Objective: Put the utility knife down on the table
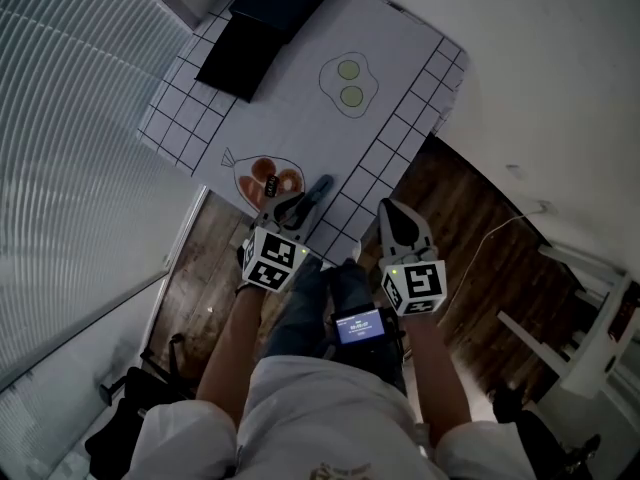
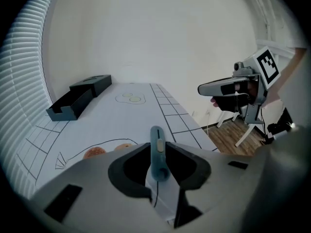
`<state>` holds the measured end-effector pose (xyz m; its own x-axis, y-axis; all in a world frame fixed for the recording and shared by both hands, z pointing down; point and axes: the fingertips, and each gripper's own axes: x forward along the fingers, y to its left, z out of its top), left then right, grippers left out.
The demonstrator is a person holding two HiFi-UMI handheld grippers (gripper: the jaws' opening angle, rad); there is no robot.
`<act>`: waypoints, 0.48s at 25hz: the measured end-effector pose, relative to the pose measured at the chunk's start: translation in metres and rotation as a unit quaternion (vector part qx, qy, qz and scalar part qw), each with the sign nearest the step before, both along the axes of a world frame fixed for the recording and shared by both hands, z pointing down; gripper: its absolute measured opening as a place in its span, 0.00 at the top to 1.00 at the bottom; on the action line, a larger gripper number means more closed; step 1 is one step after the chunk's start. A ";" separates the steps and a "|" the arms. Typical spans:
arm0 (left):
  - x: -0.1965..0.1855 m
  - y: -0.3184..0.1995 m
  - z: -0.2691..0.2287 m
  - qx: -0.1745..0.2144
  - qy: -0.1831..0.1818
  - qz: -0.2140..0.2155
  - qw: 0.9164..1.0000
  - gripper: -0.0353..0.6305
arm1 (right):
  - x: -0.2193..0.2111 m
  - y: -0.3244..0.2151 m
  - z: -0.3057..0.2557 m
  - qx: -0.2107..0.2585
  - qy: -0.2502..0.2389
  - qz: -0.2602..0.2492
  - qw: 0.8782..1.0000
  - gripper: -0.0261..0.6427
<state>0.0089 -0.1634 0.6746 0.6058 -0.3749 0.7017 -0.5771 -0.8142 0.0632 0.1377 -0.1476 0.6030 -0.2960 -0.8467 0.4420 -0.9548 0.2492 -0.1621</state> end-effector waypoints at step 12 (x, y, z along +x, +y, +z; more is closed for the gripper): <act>-0.004 -0.006 -0.014 -0.017 0.037 -0.043 0.998 0.90 | 0.007 0.002 -0.008 0.005 -0.004 0.001 1.000 0.95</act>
<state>0.0044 -0.1691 0.6609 0.6221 -0.4044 0.6704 -0.6383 -0.7579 0.1351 0.1450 -0.1460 0.5951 -0.2972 -0.8522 0.4306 -0.9542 0.2486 -0.1664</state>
